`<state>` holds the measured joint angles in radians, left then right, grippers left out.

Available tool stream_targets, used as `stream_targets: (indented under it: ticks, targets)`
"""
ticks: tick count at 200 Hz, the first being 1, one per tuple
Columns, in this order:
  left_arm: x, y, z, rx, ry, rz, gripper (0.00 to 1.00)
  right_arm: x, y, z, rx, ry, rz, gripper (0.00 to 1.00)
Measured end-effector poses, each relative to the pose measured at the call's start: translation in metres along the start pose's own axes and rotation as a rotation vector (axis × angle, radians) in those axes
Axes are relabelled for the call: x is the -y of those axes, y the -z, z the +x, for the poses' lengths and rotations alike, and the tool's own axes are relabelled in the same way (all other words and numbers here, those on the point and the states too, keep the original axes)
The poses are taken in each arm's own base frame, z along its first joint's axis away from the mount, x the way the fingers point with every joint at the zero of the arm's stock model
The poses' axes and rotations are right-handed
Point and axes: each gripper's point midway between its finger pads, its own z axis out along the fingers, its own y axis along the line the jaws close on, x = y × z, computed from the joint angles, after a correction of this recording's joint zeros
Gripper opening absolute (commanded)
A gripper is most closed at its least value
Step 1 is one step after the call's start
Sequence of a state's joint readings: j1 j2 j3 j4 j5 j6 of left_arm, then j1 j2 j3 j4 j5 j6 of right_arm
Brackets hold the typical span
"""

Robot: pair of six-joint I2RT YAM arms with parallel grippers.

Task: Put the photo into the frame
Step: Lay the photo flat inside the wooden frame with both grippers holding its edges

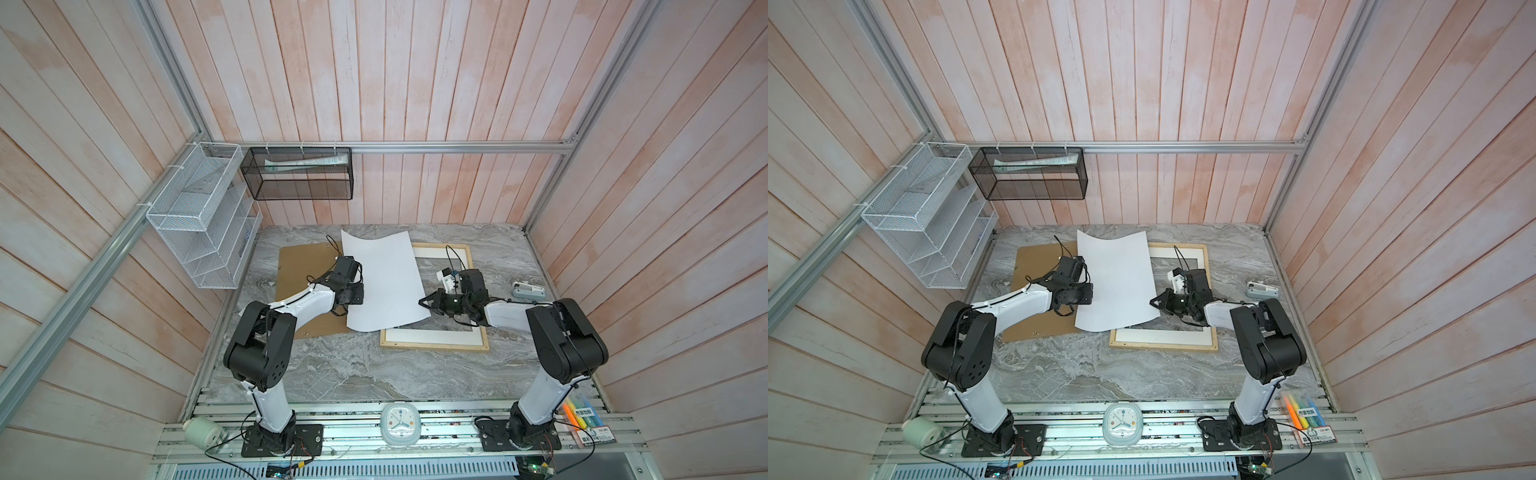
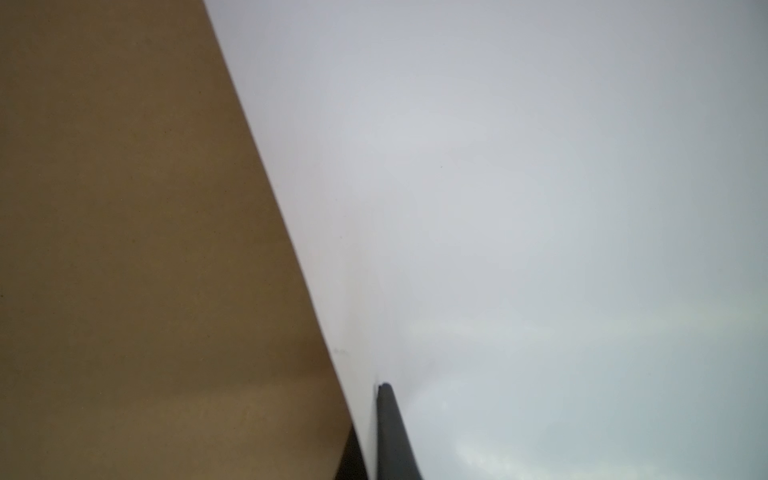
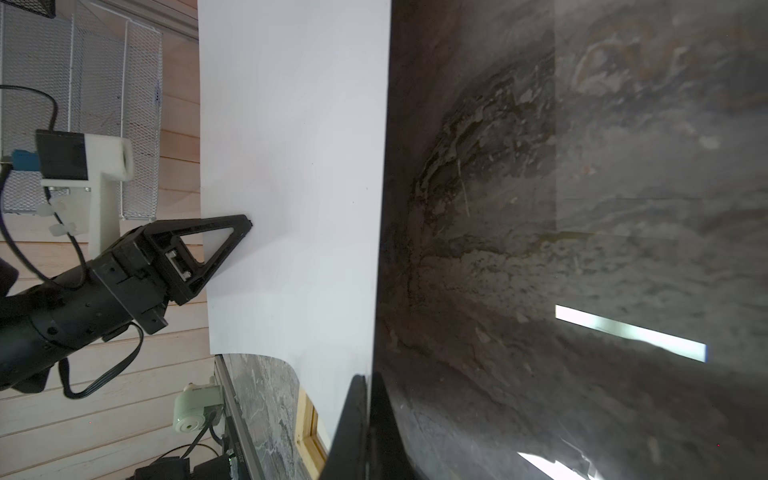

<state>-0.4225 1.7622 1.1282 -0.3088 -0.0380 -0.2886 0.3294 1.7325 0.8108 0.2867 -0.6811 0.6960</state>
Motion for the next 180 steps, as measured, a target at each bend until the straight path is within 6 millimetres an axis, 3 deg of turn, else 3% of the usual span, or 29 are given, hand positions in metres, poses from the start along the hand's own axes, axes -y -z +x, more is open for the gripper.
stream_targets:
  ticks: [25, 50, 82, 117, 141, 180]
  targets:
    - [0.021, 0.015, -0.016, 0.07, -0.01, 0.062, 0.0, -0.011, 0.018, -0.009, 0.05, 0.036, 0.011, 0.0]
    - [0.051, 0.027, -0.028, 0.134, -0.024, 0.137, 0.0, -0.01, 0.045, -0.014, 0.111, 0.047, 0.05, 0.0]
    - [0.09, 0.033, -0.027, 0.177, -0.045, 0.244, 0.0, 0.015, 0.092, -0.011, 0.201, 0.002, 0.14, 0.0]
    - [0.124, 0.032, -0.02, 0.186, -0.064, 0.337, 0.0, 0.043, 0.138, 0.005, 0.287, -0.071, 0.233, 0.0]
    - [0.138, 0.024, -0.012, 0.177, -0.076, 0.373, 0.0, 0.048, 0.151, 0.017, 0.314, -0.083, 0.263, 0.01]
    - [0.145, 0.006, 0.003, 0.138, -0.084, 0.379, 0.0, 0.065, 0.151, 0.033, 0.293, -0.127, 0.308, 0.01]
